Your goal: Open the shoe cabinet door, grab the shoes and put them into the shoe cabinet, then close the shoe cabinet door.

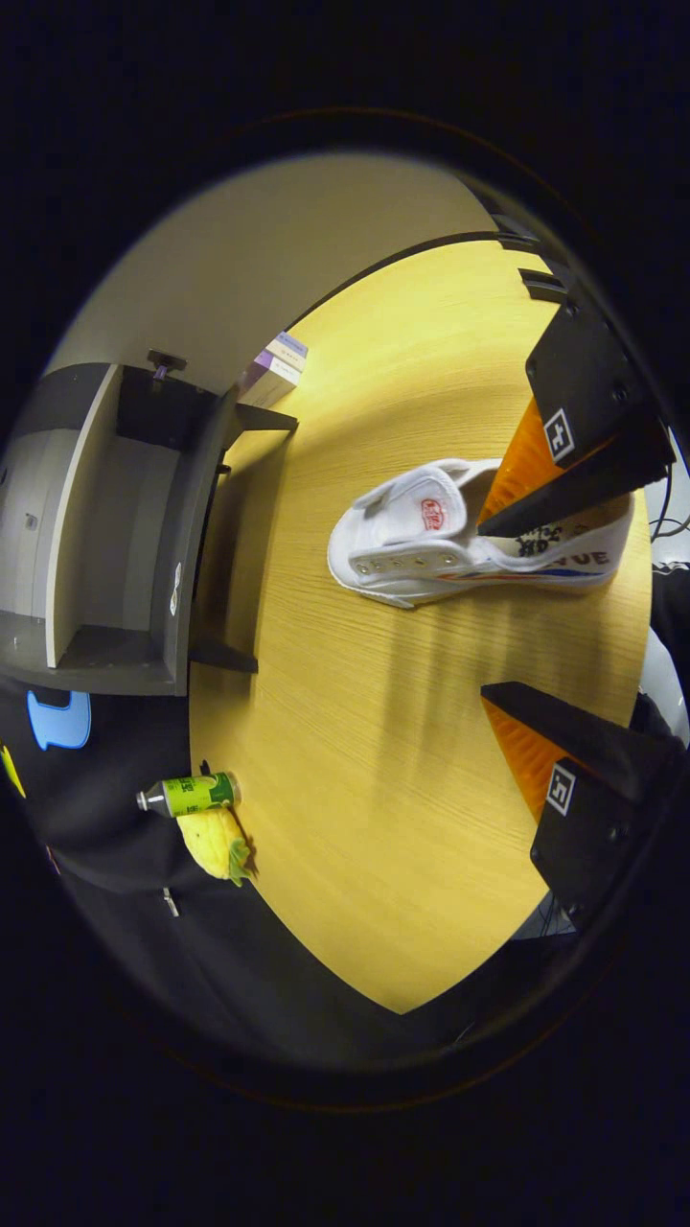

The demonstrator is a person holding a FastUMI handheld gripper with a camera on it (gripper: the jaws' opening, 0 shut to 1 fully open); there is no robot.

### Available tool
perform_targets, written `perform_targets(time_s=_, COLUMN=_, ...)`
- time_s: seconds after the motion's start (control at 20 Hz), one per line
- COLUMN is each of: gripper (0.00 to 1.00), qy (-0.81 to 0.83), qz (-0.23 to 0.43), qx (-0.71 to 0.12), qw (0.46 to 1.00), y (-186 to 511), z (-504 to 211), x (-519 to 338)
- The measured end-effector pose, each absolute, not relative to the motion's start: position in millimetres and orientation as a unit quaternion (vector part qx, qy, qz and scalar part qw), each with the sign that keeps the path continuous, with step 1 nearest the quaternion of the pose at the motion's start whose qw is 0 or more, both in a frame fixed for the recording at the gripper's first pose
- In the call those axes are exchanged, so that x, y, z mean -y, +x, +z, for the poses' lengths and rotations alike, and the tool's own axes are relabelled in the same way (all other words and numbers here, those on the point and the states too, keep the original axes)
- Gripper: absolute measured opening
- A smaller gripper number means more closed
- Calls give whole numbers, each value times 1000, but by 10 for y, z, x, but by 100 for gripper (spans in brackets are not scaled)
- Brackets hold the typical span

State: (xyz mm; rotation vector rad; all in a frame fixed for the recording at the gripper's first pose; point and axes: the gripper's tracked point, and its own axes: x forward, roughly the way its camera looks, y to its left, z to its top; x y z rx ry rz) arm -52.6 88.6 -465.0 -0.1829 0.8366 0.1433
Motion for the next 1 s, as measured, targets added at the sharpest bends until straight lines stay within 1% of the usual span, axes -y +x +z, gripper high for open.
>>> perform_targets(time_s=0.1, gripper=97, qy=-94, qz=69, qx=-385, qw=916, y=-330, z=-4662, x=-917)
perform_targets(time_s=0.15, gripper=92, qy=-95, qz=70, qx=-377, qw=919, y=-271, z=-4647, x=-918)
perform_targets(time_s=0.2, gripper=85, qy=-98, qz=67, qx=-372, qw=920, y=-205, z=-4636, x=-913)
perform_targets(time_s=0.25, gripper=73, qy=-98, qz=68, qx=-372, qw=921, y=-148, z=-4685, x=-922)
perform_targets(time_s=0.35, gripper=71, qy=-102, qz=55, qx=-375, qw=920, y=-75, z=-4725, x=-859)
perform_targets(time_s=0.45, gripper=43, qy=-94, qz=44, qx=-376, qw=921, y=-38, z=-4734, x=-823)
perform_targets(time_s=0.5, gripper=36, qy=-87, qz=43, qx=-381, qw=919, y=-49, z=-4740, x=-817)
perform_targets(time_s=0.6, gripper=36, qy=-74, qz=45, qx=-391, qw=916, y=-61, z=-4797, x=-846)
perform_targets(time_s=0.65, gripper=20, qy=-73, qz=47, qx=-392, qw=916, y=-46, z=-4750, x=-845)
perform_targets(time_s=0.7, gripper=20, qy=-75, qz=54, qx=-397, qw=913, y=-58, z=-4768, x=-862)
perform_targets(time_s=0.85, gripper=7, qy=-72, qz=68, qx=-405, qw=909, y=-66, z=-4767, x=-887)
perform_targets(time_s=1.0, gripper=6, qy=-58, qz=69, qx=-417, qw=905, y=-32, z=-4753, x=-855)
